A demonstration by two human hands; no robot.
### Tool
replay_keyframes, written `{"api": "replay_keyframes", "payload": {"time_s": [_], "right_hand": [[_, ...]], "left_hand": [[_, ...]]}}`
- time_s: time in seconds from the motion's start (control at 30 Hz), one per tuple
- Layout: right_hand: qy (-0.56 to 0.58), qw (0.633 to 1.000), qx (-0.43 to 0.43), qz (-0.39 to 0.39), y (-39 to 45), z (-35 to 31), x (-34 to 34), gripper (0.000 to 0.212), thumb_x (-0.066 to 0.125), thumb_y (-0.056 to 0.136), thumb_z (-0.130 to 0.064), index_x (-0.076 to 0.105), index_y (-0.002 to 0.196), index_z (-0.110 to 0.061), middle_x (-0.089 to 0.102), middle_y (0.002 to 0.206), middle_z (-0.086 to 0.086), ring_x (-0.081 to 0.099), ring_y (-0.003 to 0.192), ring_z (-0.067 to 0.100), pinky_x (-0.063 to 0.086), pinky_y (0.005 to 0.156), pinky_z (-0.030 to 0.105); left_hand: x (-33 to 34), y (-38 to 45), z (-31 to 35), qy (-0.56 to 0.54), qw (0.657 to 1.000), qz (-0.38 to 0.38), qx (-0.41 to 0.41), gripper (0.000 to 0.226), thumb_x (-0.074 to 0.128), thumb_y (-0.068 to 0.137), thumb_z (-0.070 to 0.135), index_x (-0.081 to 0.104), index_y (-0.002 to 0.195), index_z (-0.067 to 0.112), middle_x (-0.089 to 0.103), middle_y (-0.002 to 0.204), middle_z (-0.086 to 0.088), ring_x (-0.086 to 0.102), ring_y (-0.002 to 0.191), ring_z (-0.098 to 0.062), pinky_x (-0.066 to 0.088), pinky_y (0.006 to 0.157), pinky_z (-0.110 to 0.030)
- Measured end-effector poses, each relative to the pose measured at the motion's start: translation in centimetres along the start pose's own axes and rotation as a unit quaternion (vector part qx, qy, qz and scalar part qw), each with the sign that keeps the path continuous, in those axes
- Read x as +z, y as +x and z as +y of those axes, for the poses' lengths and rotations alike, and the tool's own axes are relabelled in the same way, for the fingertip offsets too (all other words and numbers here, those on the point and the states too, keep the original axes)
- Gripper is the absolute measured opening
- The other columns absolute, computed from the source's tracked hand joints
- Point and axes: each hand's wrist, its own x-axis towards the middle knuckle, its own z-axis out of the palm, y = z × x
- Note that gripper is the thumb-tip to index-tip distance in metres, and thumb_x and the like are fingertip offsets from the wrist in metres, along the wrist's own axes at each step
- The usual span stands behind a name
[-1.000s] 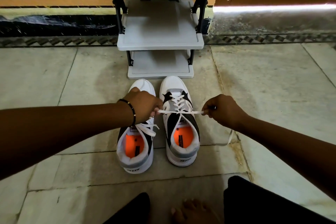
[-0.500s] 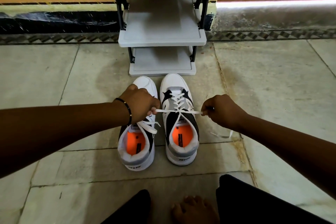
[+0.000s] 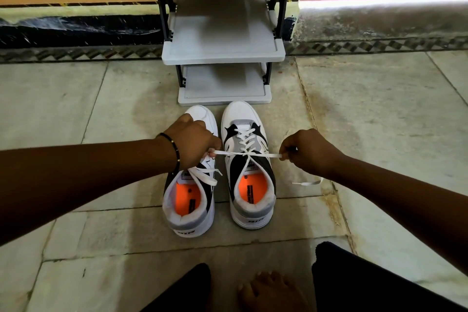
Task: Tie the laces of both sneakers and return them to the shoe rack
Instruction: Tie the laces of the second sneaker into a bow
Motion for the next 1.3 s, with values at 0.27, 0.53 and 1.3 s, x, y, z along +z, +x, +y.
{"api": "replay_keyframes", "payload": {"time_s": [0.27,0.53,1.3], "right_hand": [[0.365,0.923,0.050,-0.110,-0.9,-1.6,-1.9,0.022,0.050,0.088,-0.004,0.062,0.072,-0.012,0.065,0.077,-0.003,0.059,0.076,0.004,0.041,0.072,0.022],[0.584,0.803,0.115,0.015,0.7,-5.5,0.4,0.018,0.049,0.091,-0.012,0.064,0.081,-0.010,0.068,0.081,0.007,0.066,0.071,0.021,0.053,0.060,0.025],[0.368,0.925,-0.057,0.071,0.6,-4.2,1.7,0.010,0.069,0.072,0.005,0.069,0.078,-0.004,0.070,0.079,0.019,0.068,0.073,0.031,0.057,0.067,0.036]], "left_hand": [[0.9,-1.2,2.5,-0.324,0.929,0.176,-0.038,0.020,0.039,0.089,0.009,0.059,0.089,0.007,0.062,0.086,0.000,0.055,0.089,-0.024,0.034,0.074,-0.017],[-1.1,0.7,7.1,-0.808,0.535,0.134,-0.207,0.025,0.032,0.097,0.016,0.044,0.075,0.020,0.054,0.087,-0.005,0.060,0.084,-0.016,0.052,0.066,-0.027],[0.2,0.8,5.3,-0.644,0.741,0.155,-0.111,0.019,0.067,0.077,0.006,0.054,0.079,0.019,0.067,0.059,0.006,0.059,0.046,0.006,0.047,0.057,-0.008]]}}
